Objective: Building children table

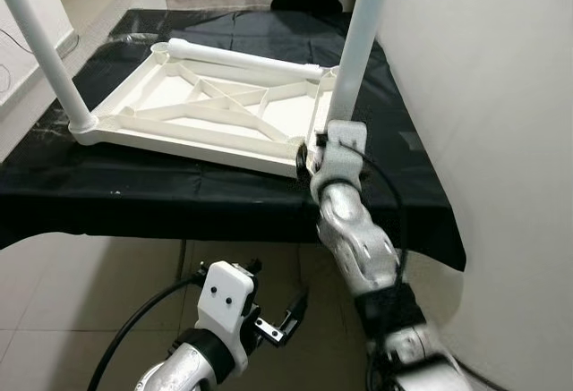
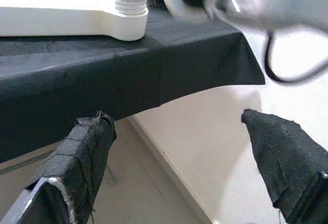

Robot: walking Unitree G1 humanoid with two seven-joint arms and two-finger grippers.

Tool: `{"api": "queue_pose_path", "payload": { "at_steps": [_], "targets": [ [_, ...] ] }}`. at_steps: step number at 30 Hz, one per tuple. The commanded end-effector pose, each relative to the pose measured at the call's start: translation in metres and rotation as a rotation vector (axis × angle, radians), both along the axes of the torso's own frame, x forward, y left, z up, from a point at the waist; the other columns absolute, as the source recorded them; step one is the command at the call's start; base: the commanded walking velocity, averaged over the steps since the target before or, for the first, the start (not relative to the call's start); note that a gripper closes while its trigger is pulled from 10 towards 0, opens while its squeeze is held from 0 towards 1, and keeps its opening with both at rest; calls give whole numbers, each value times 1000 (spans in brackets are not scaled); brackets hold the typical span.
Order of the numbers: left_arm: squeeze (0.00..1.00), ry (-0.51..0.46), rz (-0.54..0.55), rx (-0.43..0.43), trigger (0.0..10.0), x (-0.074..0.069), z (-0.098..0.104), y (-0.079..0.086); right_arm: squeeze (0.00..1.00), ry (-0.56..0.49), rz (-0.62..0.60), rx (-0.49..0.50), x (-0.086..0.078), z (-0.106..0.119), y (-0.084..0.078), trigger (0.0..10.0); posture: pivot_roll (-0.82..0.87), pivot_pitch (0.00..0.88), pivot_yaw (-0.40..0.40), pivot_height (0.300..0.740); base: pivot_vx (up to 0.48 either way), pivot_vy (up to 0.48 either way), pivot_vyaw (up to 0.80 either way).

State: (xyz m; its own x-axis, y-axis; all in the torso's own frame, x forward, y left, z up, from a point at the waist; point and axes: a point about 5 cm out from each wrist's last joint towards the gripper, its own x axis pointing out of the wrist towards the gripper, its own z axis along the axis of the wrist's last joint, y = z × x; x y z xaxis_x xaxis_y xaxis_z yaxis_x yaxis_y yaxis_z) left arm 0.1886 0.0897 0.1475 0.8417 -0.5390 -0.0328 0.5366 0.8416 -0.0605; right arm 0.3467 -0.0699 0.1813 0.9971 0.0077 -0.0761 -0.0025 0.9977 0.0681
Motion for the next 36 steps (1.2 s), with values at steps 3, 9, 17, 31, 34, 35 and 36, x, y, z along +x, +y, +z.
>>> {"api": "queue_pose_path", "payload": {
  "at_steps": [3, 9, 17, 31, 34, 35, 36],
  "targets": [
    [0, 16, 60, 19, 10000, 3, -6, 6, 0, -46, 118, -28, -15, -3, -9, 10000, 96, 121, -27, 740, 0, 0, 0],
    [0, 3, 229, 50, 10000, 9, -8, 20, 0, -57, 233, -40, -48, -25, -38, 10000, 95, 98, -33, 740, 0, 0, 0],
    [0, 31, 356, 69, 10000, 5, -13, 32, 0, -7, 230, -14, -82, -44, -56, 10000, 94, 54, -35, 740, 0, 0, 0],
    [0, 49, 387, 93, 10000, 16, -24, 32, 0, 24, 206, -19, -90, -61, -59, 10000, 92, 0, -35, 740, 0, 0, 0],
    [0, 47, 395, 95, 10000, 16, -24, 32, 0, 28, 194, -20, -90, -62, -62, 10000, 93, 0, -36, 740, 0, 0, 0],
    [0, 50, 403, 93, 10000, 15, -24, 33, 0, 33, 181, -20, -91, -64, -65, 10000, 92, 0, -35, 740, 0, 0, 0],
    [0, 50, 403, 93, 10000, 15, -24, 33, 0, 33, 181, -20, -91, -64, -65, 10000, 92, 0, -35, 740, 0, 0, 0]
  ]
}}
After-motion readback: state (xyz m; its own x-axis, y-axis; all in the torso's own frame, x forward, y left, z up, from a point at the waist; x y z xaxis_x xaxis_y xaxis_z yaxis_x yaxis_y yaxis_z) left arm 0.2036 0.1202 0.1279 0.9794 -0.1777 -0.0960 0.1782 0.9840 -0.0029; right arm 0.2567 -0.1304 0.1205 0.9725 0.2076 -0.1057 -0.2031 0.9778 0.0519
